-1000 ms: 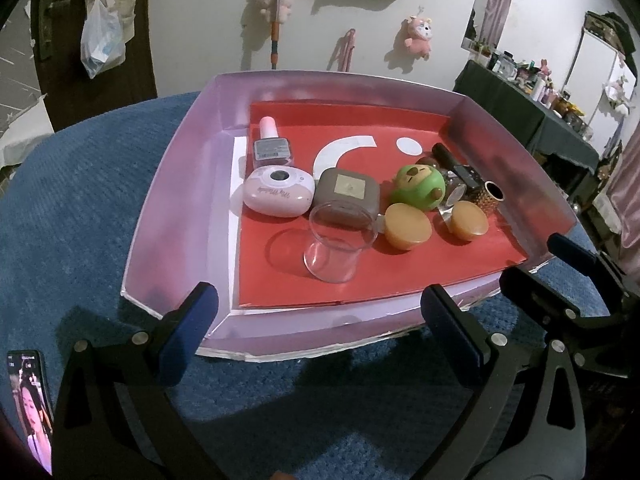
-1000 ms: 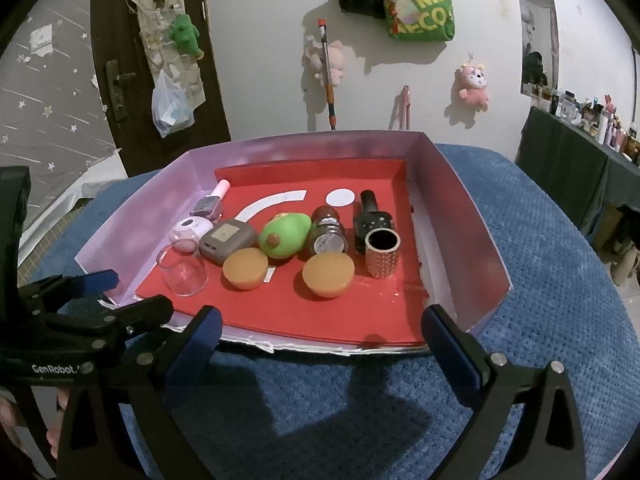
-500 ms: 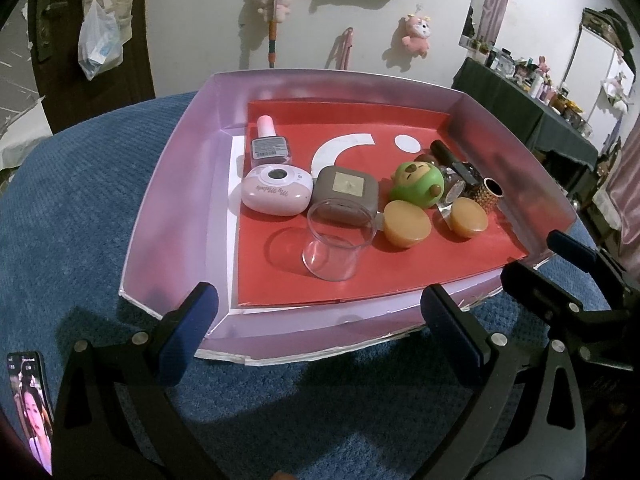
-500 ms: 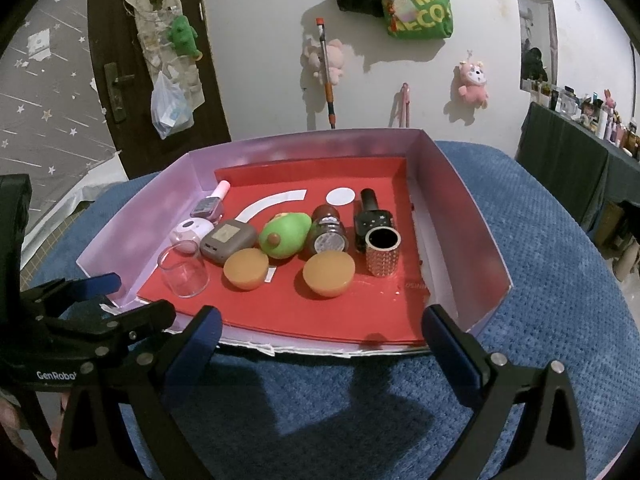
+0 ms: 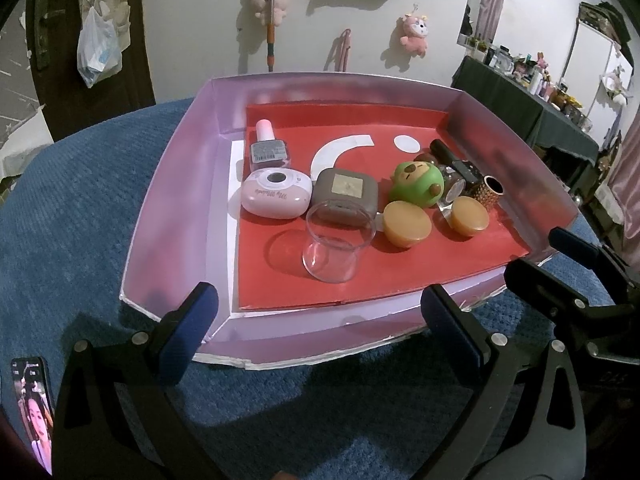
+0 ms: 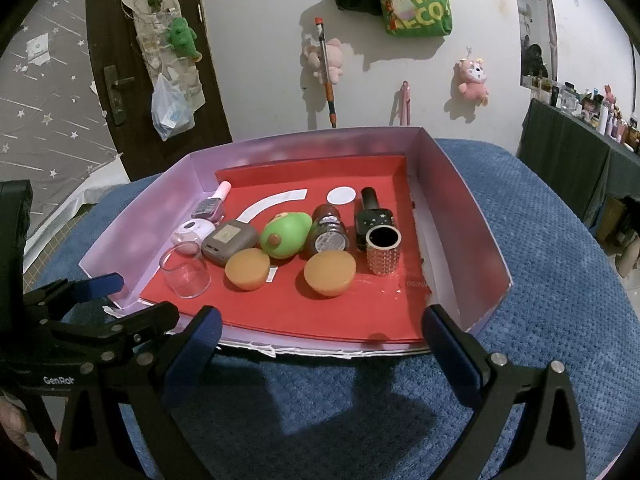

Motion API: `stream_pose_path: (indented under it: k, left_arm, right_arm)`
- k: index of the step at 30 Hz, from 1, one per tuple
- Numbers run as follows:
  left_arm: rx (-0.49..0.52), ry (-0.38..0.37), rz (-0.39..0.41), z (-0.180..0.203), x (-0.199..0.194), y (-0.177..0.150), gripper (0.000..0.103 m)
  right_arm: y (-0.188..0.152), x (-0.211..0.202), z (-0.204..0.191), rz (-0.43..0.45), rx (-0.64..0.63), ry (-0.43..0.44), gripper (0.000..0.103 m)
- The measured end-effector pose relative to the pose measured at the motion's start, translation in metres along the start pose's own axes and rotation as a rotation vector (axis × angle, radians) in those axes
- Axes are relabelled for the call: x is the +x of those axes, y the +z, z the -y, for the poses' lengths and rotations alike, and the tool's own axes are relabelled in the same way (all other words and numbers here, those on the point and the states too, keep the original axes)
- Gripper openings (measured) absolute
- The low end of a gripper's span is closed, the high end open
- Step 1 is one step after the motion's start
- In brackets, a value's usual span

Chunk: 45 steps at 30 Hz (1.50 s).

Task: Organize rigid objects

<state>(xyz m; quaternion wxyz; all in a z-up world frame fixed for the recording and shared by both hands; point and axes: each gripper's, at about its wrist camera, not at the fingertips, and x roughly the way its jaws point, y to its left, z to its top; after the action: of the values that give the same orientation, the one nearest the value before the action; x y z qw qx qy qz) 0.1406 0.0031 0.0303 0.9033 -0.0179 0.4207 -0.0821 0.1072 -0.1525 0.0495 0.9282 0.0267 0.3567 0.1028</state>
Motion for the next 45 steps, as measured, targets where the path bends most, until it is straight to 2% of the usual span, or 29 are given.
stream_pose_path:
  k: [5,12,25,35,45]
  left_arm:
    - [0.01,0.012,0.016,0.001,-0.003,0.003,0.103]
    - [0.022,-0.009,0.026,0.001,-0.008,0.006,0.103]
    - [0.082,-0.023,0.054,0.015,-0.03,-0.006,0.103]
    - [0.098,-0.045,0.017,0.021,-0.033,-0.029,0.103]
    - [0.108,-0.064,-0.046,0.028,-0.019,-0.052,0.103]
  right_arm:
    - [0.001,-0.003,-0.001,0.008,0.006,0.003,0.102]
    - [0.003,-0.008,-0.003,0.016,0.004,0.0,0.102]
    - [0.0,-0.038,0.003,0.044,0.038,0.026,0.102]
    - [-0.024,-0.043,0.009,-0.014,0.05,0.023,0.102]
    - [-0.046,-0.035,0.014,-0.074,0.082,0.023,0.102]
